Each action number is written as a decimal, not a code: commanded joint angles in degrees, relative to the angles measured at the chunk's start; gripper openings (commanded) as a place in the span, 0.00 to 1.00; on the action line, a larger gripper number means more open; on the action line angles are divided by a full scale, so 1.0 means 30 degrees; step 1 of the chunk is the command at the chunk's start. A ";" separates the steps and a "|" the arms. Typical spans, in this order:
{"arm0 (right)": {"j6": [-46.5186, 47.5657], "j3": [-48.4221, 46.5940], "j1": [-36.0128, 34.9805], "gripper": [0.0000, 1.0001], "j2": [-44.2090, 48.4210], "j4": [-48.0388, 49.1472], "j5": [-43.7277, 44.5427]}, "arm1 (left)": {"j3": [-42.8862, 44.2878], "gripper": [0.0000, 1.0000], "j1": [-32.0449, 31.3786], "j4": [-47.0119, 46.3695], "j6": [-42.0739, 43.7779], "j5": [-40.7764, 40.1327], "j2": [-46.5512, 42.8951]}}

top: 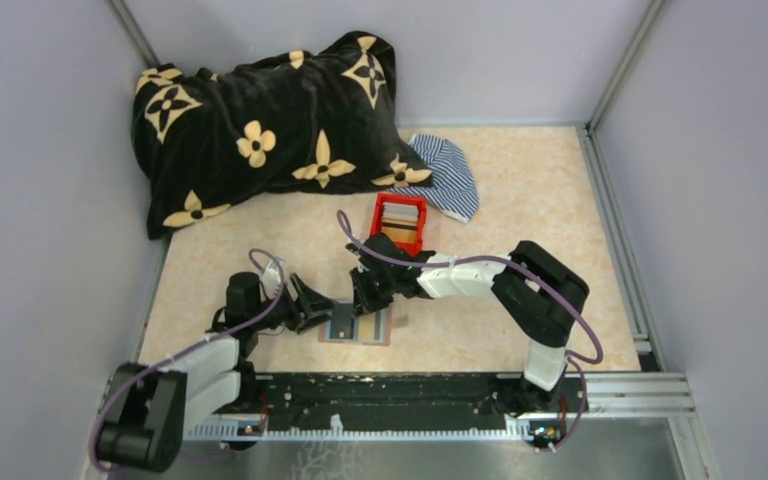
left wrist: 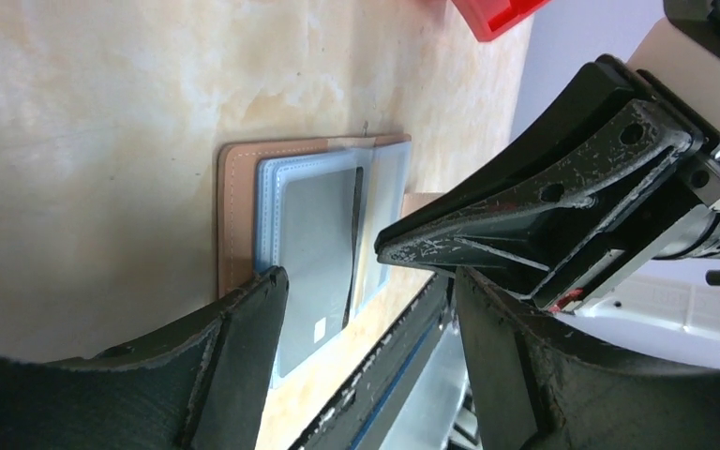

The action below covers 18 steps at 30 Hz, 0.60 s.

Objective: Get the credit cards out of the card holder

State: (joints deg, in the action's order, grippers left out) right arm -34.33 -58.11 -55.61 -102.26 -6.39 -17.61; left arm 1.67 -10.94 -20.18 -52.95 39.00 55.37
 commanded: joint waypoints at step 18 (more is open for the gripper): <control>-0.1883 0.1403 0.0700 0.38 0.1427 0.0928 0.0117 | -0.1070 0.73 0.0102 0.3292 0.1505 -0.2002 -0.0591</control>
State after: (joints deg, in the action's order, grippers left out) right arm -38.04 -54.24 -53.71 -99.83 -5.69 -16.40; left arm 1.41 -10.83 -16.25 -50.96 37.19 52.25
